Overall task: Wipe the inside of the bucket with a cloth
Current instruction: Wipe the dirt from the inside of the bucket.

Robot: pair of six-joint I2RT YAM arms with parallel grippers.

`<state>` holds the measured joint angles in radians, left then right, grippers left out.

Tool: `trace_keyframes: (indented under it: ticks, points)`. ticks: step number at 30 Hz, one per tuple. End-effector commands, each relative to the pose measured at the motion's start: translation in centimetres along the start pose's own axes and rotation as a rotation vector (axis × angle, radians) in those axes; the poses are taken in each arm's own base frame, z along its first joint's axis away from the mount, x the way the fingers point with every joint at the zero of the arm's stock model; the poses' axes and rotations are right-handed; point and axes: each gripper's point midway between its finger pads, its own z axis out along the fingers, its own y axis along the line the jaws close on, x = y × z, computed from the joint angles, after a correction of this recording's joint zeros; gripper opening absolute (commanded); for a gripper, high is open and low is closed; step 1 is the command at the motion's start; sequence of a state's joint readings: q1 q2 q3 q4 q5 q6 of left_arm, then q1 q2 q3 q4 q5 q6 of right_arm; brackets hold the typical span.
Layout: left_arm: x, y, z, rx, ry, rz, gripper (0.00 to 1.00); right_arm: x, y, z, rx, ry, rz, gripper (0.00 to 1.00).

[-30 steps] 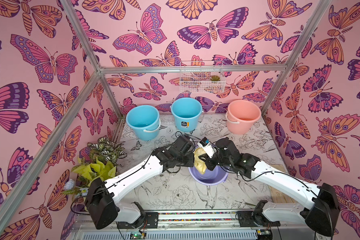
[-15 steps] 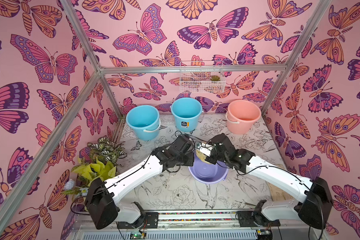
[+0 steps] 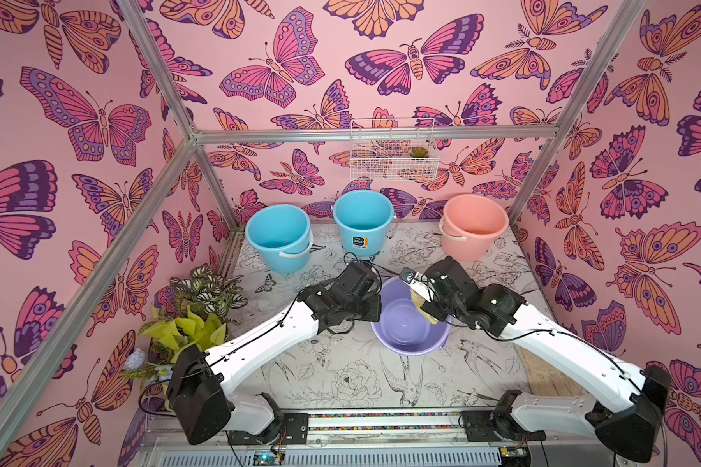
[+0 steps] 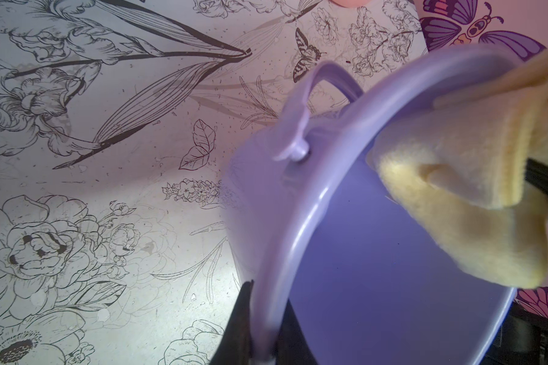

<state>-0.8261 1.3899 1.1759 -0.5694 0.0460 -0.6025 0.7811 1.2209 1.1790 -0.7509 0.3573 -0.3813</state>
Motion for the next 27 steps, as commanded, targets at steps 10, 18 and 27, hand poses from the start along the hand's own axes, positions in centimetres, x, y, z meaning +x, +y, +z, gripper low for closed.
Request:
trace_keyframes:
  ticks: [10, 18, 27]
  points:
    - [0.5, 0.1, -0.2, -0.011, 0.031, 0.016, 0.00, 6.3, 5.6, -3.1, -0.334, 0.234, 0.014, 0.00]
    - [0.4, 0.0, -0.2, -0.011, 0.029, 0.007, 0.00, 3.8, 10.5, -3.8, -0.617, 0.168, 0.144, 0.00]
    - [0.5, -0.2, 0.0, -0.001, 0.039, 0.002, 0.00, -0.5, 14.5, -2.5, -0.798, 0.023, 0.287, 0.00]
